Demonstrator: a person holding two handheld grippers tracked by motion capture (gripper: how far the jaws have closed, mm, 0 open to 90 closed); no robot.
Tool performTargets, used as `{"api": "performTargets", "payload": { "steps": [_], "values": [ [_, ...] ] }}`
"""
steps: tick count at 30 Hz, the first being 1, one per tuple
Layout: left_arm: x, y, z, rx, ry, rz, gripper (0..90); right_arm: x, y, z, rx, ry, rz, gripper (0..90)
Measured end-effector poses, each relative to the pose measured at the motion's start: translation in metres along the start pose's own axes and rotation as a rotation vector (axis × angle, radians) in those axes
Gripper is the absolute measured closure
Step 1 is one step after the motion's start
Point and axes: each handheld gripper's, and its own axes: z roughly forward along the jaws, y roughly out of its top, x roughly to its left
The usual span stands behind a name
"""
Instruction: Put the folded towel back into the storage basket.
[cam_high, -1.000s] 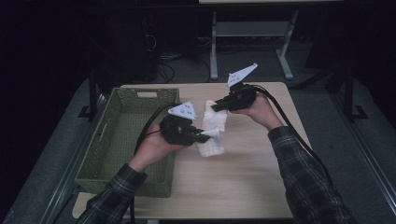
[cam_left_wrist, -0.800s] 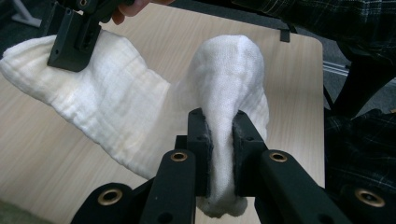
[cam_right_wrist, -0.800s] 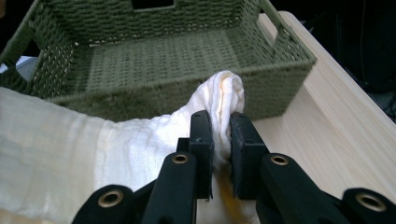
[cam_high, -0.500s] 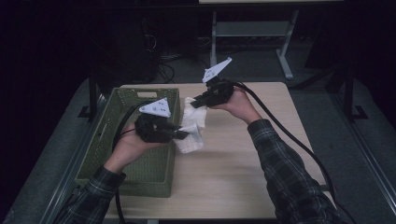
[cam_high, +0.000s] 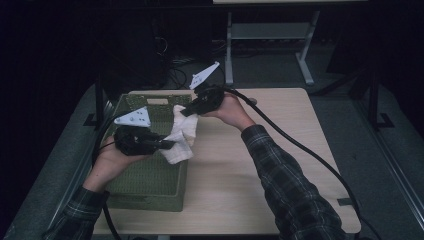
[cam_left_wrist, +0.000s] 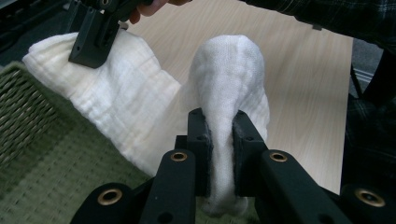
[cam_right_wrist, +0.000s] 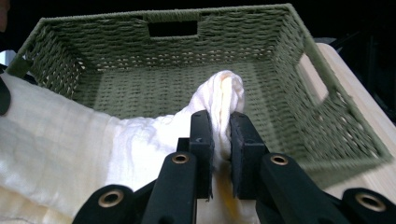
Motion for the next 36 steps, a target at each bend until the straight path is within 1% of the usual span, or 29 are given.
{"api": "performTargets", "payload": {
  "steps": [4, 5, 8, 9, 11, 12, 15, 16, 19, 22, 23, 24, 27, 31, 33, 35, 36],
  "values": [
    [0.002, -0.009, -0.007, 0.004, 0.013, -0.015, 80.0, 0.002, 0.006, 0.018, -0.001, 0.012, 0.006, 80.7],
    [0.003, -0.011, -0.008, 0.006, 0.016, -0.018, 80.0, 0.001, 0.007, 0.021, -0.002, 0.013, -0.006, 80.7],
    [0.004, -0.018, -0.012, 0.017, 0.022, -0.02, 80.0, 0.003, 0.009, 0.033, -0.006, 0.023, -0.006, 80.7],
    [0.004, -0.021, -0.013, 0.019, 0.024, -0.024, 79.9, 0.003, 0.009, 0.036, -0.013, 0.025, -0.013, 80.7],
    [0.004, -0.026, -0.016, 0.033, 0.03, -0.027, 79.9, 0.004, 0.009, 0.043, -0.003, 0.03, -0.01, 80.7],
    [0.004, -0.028, -0.017, 0.031, 0.03, -0.036, 80.0, 0.005, 0.009, 0.046, -0.002, 0.031, -0.021, 80.7],
    [0.004, -0.034, -0.018, 0.036, 0.032, -0.044, 80.0, 0.009, 0.01, 0.053, 0.004, 0.04, -0.015, 80.7],
    [0.004, -0.036, -0.018, 0.041, 0.032, -0.042, 80.0, 0.01, 0.009, 0.056, 0.006, 0.039, -0.023, 80.7],
    [0.004, -0.042, -0.017, 0.054, 0.032, -0.046, 79.9, 0.013, 0.008, 0.063, 0.013, 0.042, -0.027, 80.7],
    [0.002, -0.049, -0.014, 0.063, 0.021, -0.047, 79.9, 0.016, 0.006, 0.069, 0.025, 0.047, -0.032, 80.7],
    [0.002, -0.051, -0.012, 0.066, 0.017, -0.048, 79.9, 0.017, 0.004, 0.071, 0.029, 0.052, -0.025, 80.7],
    [0.002, -0.052, -0.011, 0.073, 0.014, -0.047, 79.8, 0.017, 0.003, 0.073, 0.033, 0.053, -0.032, 80.7],
    [0.001, -0.057, -0.007, 0.084, 0.007, -0.053, 79.8, 0.022, 0.0, 0.078, 0.041, 0.062, -0.032, 80.7],
    [-0.002, -0.063, -0.004, 0.093, -0.007, -0.056, 79.8, 0.027, -0.003, 0.084, 0.062, 0.063, -0.052, 80.7],
    [-0.003, -0.066, -0.001, 0.103, -0.016, -0.063, 79.6, 0.03, -0.005, 0.086, 0.073, 0.054, -0.054, 80.7],
    [-0.003, -0.069, 0.002, 0.113, -0.023, -0.065, 79.3, 0.029, -0.007, 0.085, 0.065, 0.065, -0.043, 80.7],
    [-0.002, -0.069, 0.003, 0.115, -0.024, -0.068, 78.7, 0.03, -0.008, 0.086, 0.07, 0.065, -0.048, 80.7]
  ]
}}
